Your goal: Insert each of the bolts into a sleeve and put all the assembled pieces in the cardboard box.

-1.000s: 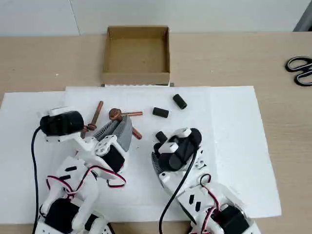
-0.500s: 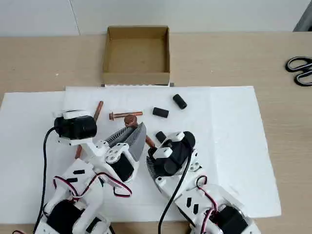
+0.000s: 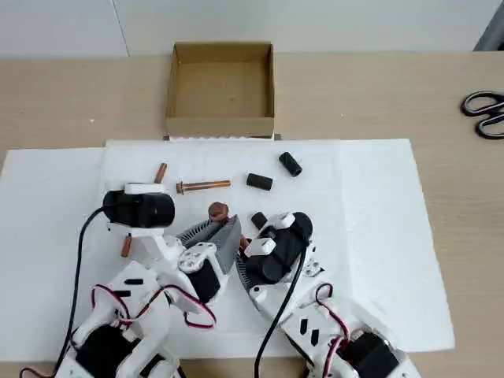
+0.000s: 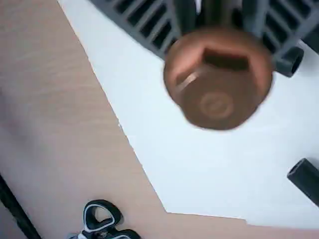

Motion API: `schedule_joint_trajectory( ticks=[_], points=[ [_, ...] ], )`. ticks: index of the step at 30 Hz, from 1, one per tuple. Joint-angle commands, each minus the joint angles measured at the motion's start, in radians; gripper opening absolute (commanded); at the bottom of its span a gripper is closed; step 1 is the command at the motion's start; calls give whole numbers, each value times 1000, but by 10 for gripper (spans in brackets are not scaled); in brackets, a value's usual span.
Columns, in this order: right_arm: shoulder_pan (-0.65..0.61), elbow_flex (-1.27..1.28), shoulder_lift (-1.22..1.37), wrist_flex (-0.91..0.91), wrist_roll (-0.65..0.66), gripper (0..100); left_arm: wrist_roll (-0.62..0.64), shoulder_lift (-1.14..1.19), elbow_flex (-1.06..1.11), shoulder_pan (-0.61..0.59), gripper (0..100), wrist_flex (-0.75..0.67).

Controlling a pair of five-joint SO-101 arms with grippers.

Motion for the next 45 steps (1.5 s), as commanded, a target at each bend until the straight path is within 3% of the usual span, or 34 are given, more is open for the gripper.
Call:
schedule_joint_trajectory(
  ticks=[1, 9, 16, 26, 28, 34, 41, 45],
  points=[
    [-5, -11, 1, -35, 23, 3, -25, -12, -4, 68, 5, 23],
    [-5, -12, -7, -35, 126, 3, -95, -12, 7, 94, 5, 120],
    [-5, -14, -8, -36, 302, 2, -106, -12, 7, 94, 5, 149],
    [-5, -14, -8, -36, 308, 2, -107, -12, 7, 89, 6, 144],
    [-5, -14, -8, -36, 308, 2, -107, -12, 7, 89, 35, 144],
    [-5, -14, -8, -36, 308, 2, -137, -12, 8, 89, 299, 155],
    [-5, -8, -8, -36, 307, 2, -173, -12, -1, 84, 298, 178],
    [-5, -6, -8, -36, 307, 2, -226, -12, -13, 14, 298, 172]
  ],
)
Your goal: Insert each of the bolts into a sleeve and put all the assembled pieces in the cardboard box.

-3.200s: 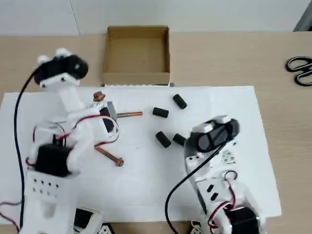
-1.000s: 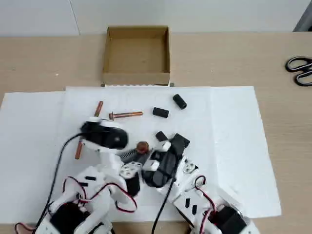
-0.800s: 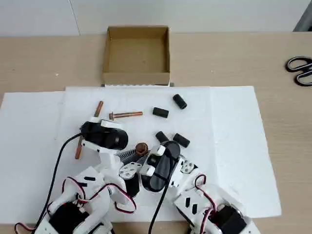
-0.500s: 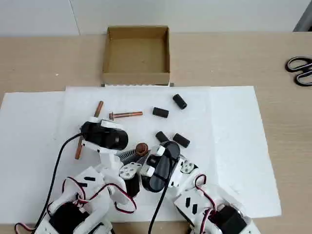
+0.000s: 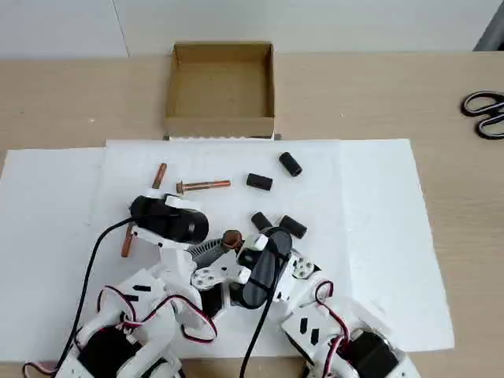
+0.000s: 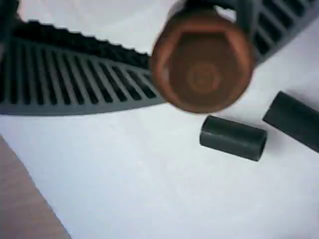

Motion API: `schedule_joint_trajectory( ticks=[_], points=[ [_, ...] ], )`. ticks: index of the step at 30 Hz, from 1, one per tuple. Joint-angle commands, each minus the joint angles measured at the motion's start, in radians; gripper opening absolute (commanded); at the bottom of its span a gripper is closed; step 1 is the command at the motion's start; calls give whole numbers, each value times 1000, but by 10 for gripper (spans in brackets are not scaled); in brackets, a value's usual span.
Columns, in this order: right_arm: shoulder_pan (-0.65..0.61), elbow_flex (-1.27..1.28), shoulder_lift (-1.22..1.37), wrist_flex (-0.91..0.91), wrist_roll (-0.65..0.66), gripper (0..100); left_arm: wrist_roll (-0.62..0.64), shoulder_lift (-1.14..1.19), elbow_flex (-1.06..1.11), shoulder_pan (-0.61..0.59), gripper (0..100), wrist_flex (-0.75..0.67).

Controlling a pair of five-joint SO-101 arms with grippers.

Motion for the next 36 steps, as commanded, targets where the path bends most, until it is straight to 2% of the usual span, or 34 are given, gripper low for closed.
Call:
schedule_joint_trajectory(
  ticks=[1, 13, 15, 18, 20, 24, 30, 36],
  points=[
    [-5, -6, -7, -30, 6, 2, -52, -3, -35, -49, 298, -2],
    [-4, 28, -7, -30, 6, 2, -89, -3, -122, -86, 294, 5],
    [-2, 28, -7, -30, 6, 2, -115, -9, -124, -86, 250, 5],
    [-1, 23, -7, -28, 6, 2, -173, -9, -128, -97, 107, 0],
    [8, 20, -7, -28, -35, 2, -198, -9, -125, -143, 2, -11],
    [93, 18, -7, -28, -137, 2, -252, -8, -114, -281, 3, -23],
    [194, 3, 2, -39, -189, 2, -345, -8, -2, -462, 6, -23],
    [277, -41, 36, -91, -290, 2, -345, -6, 168, -539, 6, -104]
  ],
)
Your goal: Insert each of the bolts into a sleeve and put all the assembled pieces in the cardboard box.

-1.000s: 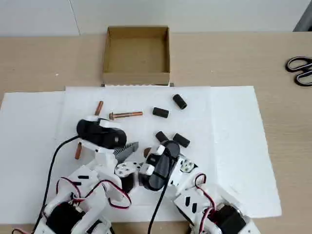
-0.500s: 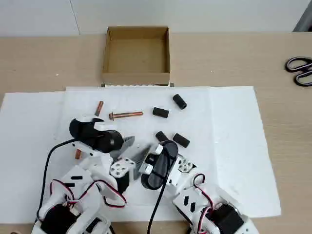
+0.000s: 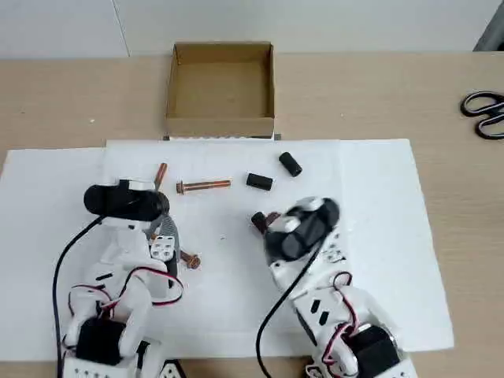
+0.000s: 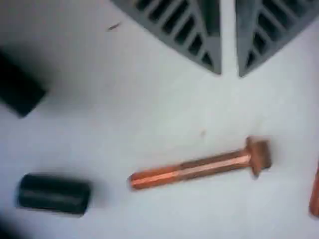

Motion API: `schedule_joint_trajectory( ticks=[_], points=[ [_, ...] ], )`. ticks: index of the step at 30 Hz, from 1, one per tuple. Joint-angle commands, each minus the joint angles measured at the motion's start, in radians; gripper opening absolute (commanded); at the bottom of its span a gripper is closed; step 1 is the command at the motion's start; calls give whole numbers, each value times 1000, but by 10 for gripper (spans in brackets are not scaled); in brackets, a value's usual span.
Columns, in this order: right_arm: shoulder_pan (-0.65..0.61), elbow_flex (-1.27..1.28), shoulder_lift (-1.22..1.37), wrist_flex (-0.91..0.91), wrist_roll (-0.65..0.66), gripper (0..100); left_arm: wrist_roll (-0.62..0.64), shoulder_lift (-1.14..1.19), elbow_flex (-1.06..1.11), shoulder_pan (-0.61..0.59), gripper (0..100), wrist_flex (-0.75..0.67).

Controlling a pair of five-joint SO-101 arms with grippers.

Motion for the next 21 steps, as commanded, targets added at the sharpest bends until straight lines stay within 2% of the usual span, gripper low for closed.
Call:
schedule_joint_trajectory(
  ticks=[1, 7, 15, 21],
  points=[
    [27, -94, 53, -41, -46, 2, -6, -6, 76, -20, 6, -89],
    [77, -302, 430, -70, -126, 2, -6, -8, 229, -21, 6, -258],
    [147, -770, 974, -84, -127, 2, -8, -8, 286, -23, 6, -275],
    [159, -1068, 1291, -182, -117, 2, -8, -8, 326, -77, 6, -370]
  ],
)
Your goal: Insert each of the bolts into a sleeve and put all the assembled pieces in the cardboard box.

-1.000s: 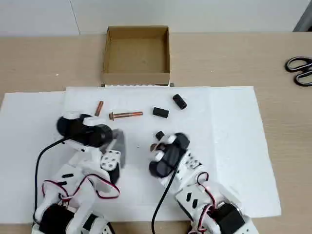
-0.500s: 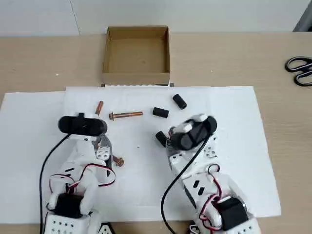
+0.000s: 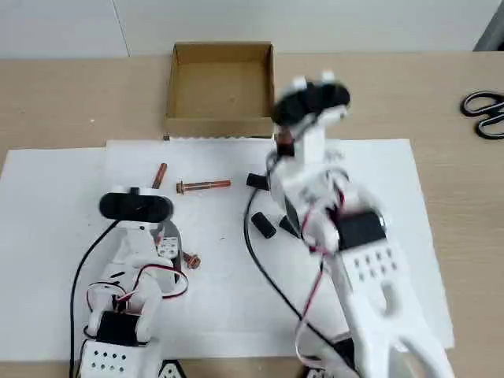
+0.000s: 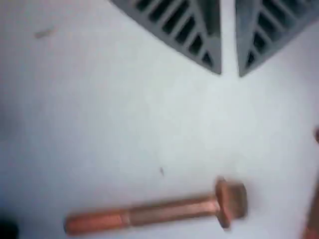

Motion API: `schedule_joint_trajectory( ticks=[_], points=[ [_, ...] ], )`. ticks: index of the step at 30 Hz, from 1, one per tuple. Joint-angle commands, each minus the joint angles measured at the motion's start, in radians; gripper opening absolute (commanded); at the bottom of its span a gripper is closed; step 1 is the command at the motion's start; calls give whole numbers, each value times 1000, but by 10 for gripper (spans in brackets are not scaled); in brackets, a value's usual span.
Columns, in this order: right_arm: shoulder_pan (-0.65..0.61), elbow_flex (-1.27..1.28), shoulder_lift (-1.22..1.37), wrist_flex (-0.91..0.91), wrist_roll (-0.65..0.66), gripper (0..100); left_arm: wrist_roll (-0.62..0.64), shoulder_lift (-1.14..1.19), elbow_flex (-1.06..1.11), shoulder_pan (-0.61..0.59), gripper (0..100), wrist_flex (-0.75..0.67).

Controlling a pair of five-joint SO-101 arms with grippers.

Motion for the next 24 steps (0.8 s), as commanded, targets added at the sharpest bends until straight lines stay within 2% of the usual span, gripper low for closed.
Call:
schedule_joint_trajectory(
  ticks=[1, 7, 13, 24],
  points=[
    [8, -238, 179, -59, 11, 2, -9, -9, 7, -18, 6, -61],
    [10, -563, 503, -84, 37, 2, -74, -9, 8, -15, 6, -58],
    [19, -855, 809, -87, 40, 2, -72, -9, 8, -17, 6, -60],
    [44, -1292, 1257, -209, 43, 2, -71, -9, 8, -18, 6, -60]
  ],
)
